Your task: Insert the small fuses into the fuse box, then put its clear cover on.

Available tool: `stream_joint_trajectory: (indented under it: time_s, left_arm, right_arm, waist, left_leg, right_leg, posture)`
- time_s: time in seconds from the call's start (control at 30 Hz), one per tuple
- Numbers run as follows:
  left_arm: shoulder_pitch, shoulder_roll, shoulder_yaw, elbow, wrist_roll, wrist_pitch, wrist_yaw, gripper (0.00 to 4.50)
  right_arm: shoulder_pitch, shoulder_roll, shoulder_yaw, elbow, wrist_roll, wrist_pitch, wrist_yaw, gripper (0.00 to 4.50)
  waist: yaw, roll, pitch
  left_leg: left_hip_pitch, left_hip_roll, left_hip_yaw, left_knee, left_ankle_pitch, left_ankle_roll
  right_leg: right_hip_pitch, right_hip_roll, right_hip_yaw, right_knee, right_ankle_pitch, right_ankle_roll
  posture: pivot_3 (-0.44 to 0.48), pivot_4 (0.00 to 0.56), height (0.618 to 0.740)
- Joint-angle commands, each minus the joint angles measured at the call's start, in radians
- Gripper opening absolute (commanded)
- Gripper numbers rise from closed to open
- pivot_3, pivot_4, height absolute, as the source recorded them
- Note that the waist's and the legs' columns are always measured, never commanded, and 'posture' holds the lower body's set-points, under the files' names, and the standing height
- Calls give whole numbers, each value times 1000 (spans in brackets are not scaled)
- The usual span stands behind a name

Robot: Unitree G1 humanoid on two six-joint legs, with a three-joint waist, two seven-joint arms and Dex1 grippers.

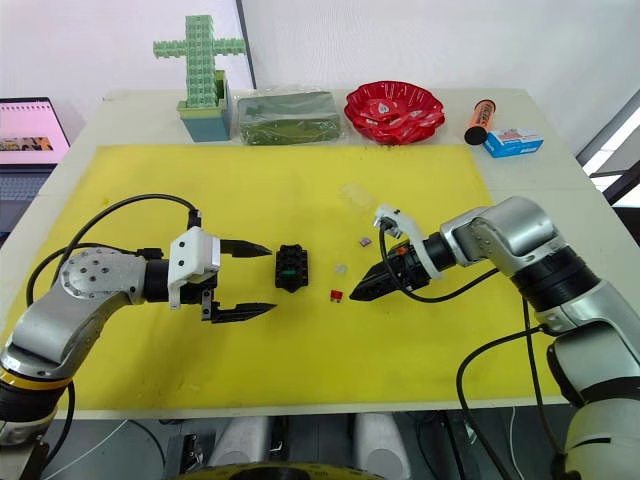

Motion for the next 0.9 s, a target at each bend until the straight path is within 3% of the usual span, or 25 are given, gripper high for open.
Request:
stream_joint_trajectory:
  time_s: [0.03,0.6,0.9]
  left_arm:
    - [-12,1,9,-14,-4,-12,-1,4500]
    - [-2,-3,6,-34,-6,-5,16,4500]
    - [2,-8,6,-38,-5,-2,25,4500]
  right_arm:
    - [-26,42,-15,31,-49,-3,51,3997]
    - [-3,180,-81,48,-98,140,73,3997]
    - [5,196,-80,56,-117,162,75,3997]
  waist:
    - [0,0,0]
    - [-2,0,0]
    - [-1,0,0]
  left_leg:
    - [0,0,0,0,0,0]
    - [0,0,0,0,0,0]
    - [0,0,0,0,0,0]
  right_leg:
    - [0,0,0,0,0,0]
    - [0,0,0,1,0,0]
    - [0,0,0,1,0,0]
  posture:
    - [0,150,740]
    - [0,150,740]
    - [0,150,740]
